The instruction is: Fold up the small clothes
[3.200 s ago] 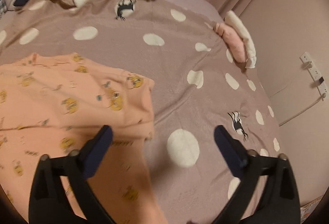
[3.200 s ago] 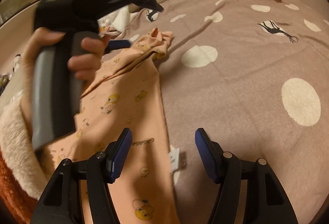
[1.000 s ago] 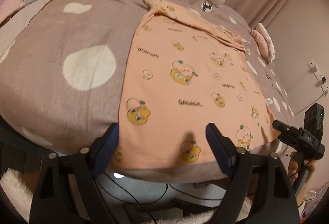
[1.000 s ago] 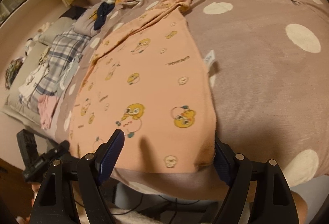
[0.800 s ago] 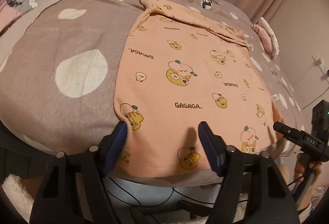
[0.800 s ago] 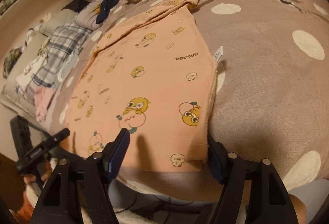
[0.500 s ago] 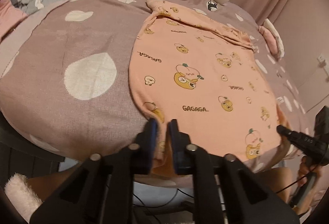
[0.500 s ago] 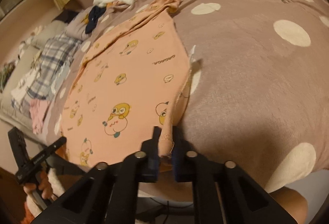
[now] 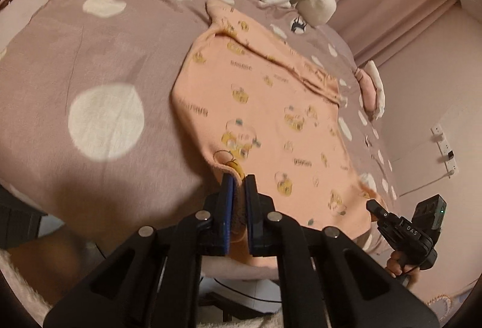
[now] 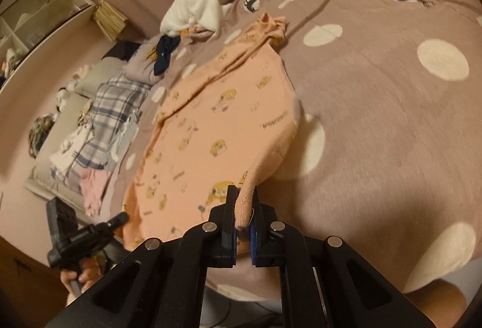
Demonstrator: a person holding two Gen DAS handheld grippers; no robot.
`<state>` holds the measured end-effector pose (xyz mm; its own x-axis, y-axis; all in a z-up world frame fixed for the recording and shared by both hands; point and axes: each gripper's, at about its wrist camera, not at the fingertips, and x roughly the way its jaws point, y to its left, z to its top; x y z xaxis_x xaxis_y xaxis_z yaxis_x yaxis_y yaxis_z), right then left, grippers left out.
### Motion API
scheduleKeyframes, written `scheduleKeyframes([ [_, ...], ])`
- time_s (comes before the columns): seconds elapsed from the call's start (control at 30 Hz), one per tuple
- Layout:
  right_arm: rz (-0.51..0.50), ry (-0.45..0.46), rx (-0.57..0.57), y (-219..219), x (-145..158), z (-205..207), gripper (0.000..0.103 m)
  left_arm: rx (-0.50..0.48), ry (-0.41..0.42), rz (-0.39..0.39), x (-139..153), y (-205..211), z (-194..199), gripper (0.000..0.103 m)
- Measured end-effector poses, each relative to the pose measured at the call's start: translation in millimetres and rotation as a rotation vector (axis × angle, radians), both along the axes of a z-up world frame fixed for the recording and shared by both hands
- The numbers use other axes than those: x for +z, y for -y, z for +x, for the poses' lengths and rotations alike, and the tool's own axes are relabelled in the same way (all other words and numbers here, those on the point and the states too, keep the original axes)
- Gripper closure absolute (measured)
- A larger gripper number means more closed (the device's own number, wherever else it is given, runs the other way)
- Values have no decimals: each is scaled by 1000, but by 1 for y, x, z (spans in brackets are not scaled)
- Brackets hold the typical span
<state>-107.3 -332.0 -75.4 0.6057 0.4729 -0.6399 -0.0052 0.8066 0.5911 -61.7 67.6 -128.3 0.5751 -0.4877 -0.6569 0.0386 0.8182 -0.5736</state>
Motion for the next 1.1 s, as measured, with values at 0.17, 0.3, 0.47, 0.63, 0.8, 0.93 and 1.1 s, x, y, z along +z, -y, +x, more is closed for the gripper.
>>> scheduleKeyframes([
  [0.17,1,43,4,-1,20,23,95,3,55,7,22,2,23,97],
  [0.3,-25,89,1,-4,42,47,96,27,103,-41,45,-6,53,102],
  [0.47,-46,116,1,-8,61,89,96,55,126,-82,69,-17,97,102],
  [0.63,-80,102,25,-17,53,94,96,52,54,-10,47,-36,77,101],
  [0.8,-138,52,32,-11,33,67,96,7,-54,63,9,-43,32,97],
  [0.93,-163,39,19,-7,29,52,96,-41,-50,-8,-7,-35,8,85],
  [1.1,-149,33,27,-12,31,49,96,-83,-72,-64,-15,-24,-1,75],
])
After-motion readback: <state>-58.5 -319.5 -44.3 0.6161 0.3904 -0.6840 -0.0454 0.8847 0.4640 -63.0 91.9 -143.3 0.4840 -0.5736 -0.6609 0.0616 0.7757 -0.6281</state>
